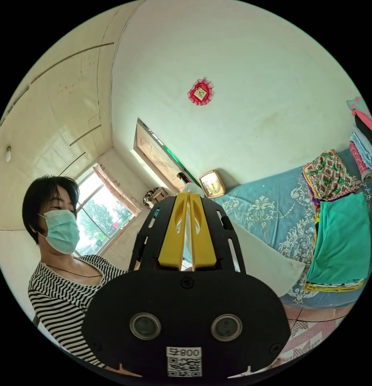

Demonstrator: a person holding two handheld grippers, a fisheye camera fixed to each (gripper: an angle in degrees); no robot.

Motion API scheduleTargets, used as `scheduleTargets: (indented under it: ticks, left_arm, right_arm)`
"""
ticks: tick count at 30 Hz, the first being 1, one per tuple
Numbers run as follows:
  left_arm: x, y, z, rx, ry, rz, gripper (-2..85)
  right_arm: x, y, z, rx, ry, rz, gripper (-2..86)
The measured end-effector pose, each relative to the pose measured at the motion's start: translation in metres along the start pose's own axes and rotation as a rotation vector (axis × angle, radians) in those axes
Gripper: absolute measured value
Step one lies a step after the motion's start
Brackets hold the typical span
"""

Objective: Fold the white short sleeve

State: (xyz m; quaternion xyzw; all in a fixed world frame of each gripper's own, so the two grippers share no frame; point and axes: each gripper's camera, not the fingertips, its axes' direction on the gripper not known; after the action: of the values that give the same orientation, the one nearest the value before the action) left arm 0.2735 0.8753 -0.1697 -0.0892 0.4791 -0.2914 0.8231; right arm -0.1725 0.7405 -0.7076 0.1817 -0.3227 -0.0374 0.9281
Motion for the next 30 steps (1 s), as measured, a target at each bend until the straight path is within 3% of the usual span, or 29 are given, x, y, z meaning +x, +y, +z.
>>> scheduleTargets:
  ticks: [8, 17, 25, 30]
  left_arm:
    - [0.218, 0.023, -0.047, 0.087, 0.187, 0.435, 1.1]
    - [0.451, 0.108, -0.083, 0.115, 0.164, 0.989, 0.9]
    - [0.565, 0.196, -0.101, 0.127, 0.161, 1.347, 0.9]
    - [0.614, 0.239, -0.11, 0.219, 0.04, 1.549, 0.9]
  right_arm:
    - [-0.008, 0.009, -0.039, 0.115, -0.091, -0.038, 0.1]
    - [-0.05, 0.005, -0.042, 0.119, -0.229, -0.214, 0.1]
    - [-0.077, 0.002, -0.035, 0.128, -0.373, -0.378, 0.1]
    - [-0.094, -0.003, -0.025, 0.104, -0.399, -0.495, 0.1]
